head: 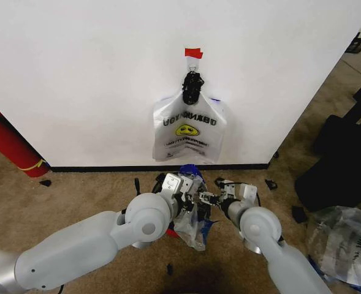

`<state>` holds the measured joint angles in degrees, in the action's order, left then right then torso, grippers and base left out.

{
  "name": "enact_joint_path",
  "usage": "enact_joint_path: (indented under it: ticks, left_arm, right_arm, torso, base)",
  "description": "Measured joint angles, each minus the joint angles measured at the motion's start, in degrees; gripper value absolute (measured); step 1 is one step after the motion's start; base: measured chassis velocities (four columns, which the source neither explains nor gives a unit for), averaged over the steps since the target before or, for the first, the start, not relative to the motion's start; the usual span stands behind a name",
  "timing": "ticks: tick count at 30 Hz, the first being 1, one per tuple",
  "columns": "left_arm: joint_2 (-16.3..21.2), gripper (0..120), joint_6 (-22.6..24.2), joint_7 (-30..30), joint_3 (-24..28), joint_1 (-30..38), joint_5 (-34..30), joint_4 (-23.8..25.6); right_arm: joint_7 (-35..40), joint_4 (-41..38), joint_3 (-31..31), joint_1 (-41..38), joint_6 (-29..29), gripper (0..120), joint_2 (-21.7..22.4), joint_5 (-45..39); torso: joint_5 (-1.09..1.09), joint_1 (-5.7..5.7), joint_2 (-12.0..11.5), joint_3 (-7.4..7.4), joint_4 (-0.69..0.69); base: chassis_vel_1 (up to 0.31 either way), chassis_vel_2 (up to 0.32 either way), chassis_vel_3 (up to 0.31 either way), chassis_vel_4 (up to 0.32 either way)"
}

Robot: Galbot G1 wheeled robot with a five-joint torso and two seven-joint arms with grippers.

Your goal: Pick up the garbage bag from the wall and place it over the trash bin.

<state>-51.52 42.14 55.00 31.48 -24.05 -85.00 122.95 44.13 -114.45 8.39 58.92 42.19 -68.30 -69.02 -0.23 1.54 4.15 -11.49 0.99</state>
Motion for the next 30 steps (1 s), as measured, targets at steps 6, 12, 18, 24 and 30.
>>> enact_joint_path:
  ticks: [6,12,18,24,30]
  left_arm:
    - [0.2,0,0.0,0.0,-0.3,-0.4,0.1,0.1]
    - [0.0,0,-0.1,0.1,-0.1,-0.7,0.5,0.2]
    - [0.0,0,-0.1,0.1,-0.2,-0.4,0.5,0.3]
    - [0.0,0,-0.1,0.0,-0.8,-1.1,0.5,0.2]
    - [0.4,0,-0.1,-0.3,-1.5,-2.1,0.7,-0.1]
  right_arm:
    - [6.3,1.1,-1.2,-1.5,0.2,97,-0.2,-5.2]
    - [7.2,3.5,-2.4,-2.4,0.1,84,-1.1,-5.1]
    - [8.0,4.1,-2.8,-3.5,0.0,64,-1.3,-5.7]
    - [8.4,4.7,-2.8,-4.2,-0.1,43,-1.5,-6.4]
    - [8.3,5.7,-2.5,-4.3,-0.2,23,-1.9,-6.8]
  torso:
    - [0.0,0.0,0.0,0.0,0.01]
    - [0.01,0.0,0.0,0.0,0.0]
    - [0.0,0.0,0.0,0.0,0.0]
    - [0.0,0.0,0.0,0.0,0.0]
    - [0.0,0.0,0.0,0.0,0.0]
  base:
    - [0.0,0.0,0.0,0.0]
    - [0.0,0.0,0.0,0.0]
    - [0.0,0.0,0.0,0.0]
    - [0.0,0.0,0.0,0.0]
    - [0.0,0.0,0.0,0.0]
